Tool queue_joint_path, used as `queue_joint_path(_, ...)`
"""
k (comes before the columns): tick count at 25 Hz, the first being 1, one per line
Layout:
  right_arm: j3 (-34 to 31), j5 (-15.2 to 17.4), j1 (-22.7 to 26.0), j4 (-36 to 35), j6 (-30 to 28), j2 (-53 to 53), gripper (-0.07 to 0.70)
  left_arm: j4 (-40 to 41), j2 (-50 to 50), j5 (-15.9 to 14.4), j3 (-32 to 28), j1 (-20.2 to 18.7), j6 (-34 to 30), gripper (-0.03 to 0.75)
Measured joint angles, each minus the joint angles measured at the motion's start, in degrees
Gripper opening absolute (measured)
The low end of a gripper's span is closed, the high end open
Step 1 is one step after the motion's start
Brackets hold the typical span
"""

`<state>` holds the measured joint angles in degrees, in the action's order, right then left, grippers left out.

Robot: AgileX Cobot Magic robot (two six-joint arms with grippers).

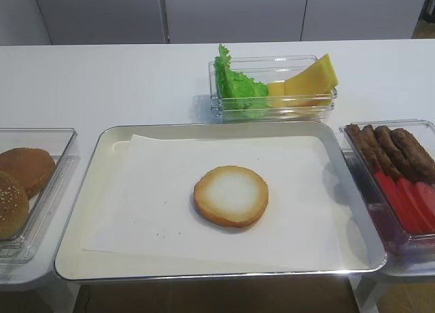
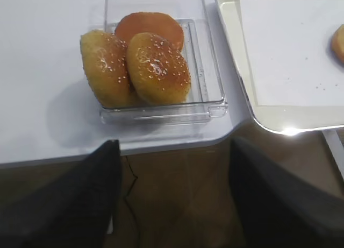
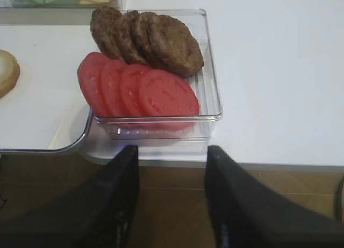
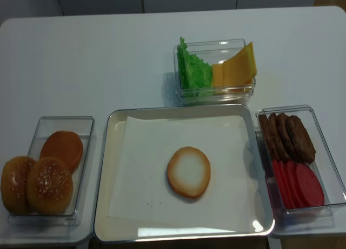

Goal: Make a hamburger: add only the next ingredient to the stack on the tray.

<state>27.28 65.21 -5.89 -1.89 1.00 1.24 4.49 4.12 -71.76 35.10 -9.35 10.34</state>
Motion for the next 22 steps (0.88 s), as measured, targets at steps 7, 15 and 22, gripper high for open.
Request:
queue_joint_path(7, 0.0, 0.0, 0.0, 0.0, 0.0, 0.0, 0.323, -0.4, -5.0, -0.4, -3.2, 0.0, -1.8, 0.463)
queue_joint_path(15, 0.0, 0.0, 0.0, 0.0, 0.0, 0.0, 0.323, -1.9, -5.1, 2.3, -5.7, 0.0, -5.2, 0.419)
queue_joint_path(22, 0.0, 0.0, 0.0, 0.0, 0.1, 0.0, 0.323, -2.3, -5.1, 3.6, -6.9, 0.0, -5.7, 0.412)
